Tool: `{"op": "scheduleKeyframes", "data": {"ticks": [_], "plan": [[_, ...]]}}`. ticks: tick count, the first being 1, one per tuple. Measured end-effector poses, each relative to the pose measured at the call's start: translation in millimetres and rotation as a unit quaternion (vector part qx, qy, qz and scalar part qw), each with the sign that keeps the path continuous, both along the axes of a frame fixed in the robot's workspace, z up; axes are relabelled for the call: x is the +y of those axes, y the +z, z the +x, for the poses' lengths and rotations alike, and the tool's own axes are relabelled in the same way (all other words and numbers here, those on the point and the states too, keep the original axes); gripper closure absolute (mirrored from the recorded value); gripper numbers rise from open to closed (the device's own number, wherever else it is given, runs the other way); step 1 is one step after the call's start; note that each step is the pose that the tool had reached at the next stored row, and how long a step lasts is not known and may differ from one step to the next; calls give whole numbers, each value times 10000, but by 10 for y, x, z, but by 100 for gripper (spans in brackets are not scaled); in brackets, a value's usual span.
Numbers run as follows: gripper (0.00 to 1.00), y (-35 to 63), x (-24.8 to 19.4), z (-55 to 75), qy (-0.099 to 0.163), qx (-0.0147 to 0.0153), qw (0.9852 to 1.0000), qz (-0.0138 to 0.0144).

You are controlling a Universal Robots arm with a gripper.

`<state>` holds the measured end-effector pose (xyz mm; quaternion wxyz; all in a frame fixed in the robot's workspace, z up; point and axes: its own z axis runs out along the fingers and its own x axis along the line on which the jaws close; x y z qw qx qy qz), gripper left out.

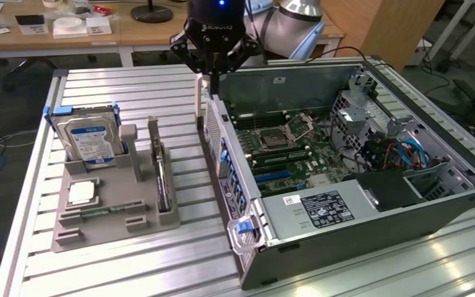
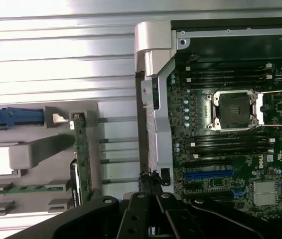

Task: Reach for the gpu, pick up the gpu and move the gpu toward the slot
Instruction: 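Reach for the gpu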

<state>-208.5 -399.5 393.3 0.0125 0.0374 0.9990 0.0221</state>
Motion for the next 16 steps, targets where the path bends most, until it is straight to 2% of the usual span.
{"op": "scheduleKeyframes", "data": {"ticks": [16], "plan": [[89, 0, -6, -245, 0, 0, 10000, 0]]}}
